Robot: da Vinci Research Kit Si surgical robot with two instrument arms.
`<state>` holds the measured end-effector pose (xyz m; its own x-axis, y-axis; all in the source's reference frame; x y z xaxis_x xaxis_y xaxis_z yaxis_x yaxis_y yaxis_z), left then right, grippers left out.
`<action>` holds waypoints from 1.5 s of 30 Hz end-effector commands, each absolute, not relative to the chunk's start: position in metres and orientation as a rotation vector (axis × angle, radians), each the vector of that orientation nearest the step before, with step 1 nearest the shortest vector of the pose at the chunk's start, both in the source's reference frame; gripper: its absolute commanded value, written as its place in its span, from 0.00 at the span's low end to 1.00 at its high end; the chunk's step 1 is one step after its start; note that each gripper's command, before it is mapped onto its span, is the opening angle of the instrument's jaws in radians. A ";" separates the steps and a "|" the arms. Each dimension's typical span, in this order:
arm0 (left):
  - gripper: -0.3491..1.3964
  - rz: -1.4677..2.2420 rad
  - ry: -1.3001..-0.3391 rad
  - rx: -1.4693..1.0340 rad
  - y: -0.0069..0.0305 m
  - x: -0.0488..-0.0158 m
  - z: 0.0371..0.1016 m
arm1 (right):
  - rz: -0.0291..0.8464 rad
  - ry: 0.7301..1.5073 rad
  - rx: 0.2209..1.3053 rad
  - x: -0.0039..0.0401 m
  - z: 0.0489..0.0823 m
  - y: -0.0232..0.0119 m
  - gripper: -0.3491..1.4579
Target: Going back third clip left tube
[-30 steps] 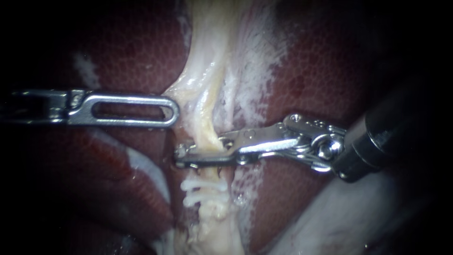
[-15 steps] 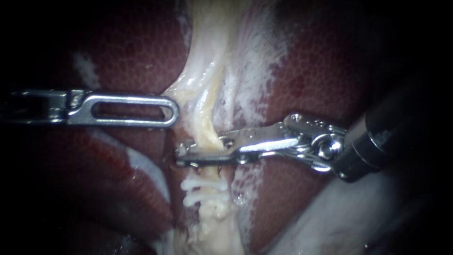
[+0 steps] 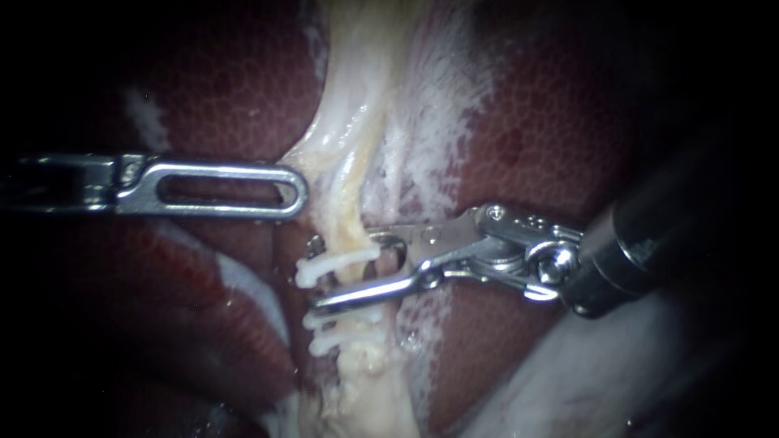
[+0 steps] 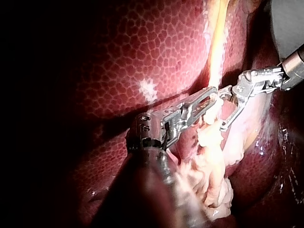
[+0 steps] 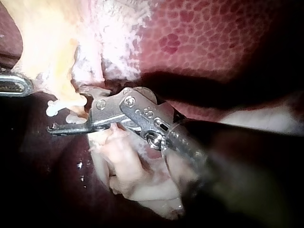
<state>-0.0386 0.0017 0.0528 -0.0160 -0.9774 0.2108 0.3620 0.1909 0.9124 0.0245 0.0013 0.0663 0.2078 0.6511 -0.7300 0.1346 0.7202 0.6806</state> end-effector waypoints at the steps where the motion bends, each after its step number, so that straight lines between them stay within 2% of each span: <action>1: 0.00 -1.248 -1.065 0.765 0.0017 -0.0386 0.0528 | 0.390 1.344 0.711 0.0244 0.0663 0.0014 0.52; 8: 0.00 -1.247 -1.065 0.766 0.0017 -0.0385 0.0527 | 0.353 1.353 0.683 0.0229 0.0663 0.0014 0.52; 19: 0.00 -1.246 -1.065 0.766 0.0017 -0.0384 0.0530 | 0.397 1.331 0.636 0.0127 0.0657 0.0004 0.52; 23: 0.00 -1.245 -1.065 0.766 0.0017 -0.0384 0.0532 | 0.404 1.326 0.620 0.0108 0.0652 0.0008 0.52; 35: 0.00 -1.244 -1.065 0.766 0.0017 -0.0383 0.0534 | 0.373 1.333 0.600 0.0096 0.0612 0.0024 0.52; 45: 0.00 -1.243 -1.067 0.760 0.0015 -0.0389 0.0547 | 0.368 1.334 0.597 0.0093 0.0610 0.0023 0.52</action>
<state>-0.0390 0.0015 0.0550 -0.0149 -0.9758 0.2182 0.3609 0.1982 0.9113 0.0093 0.0024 0.0610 0.2104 0.5719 -0.7929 0.0841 0.7974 0.5975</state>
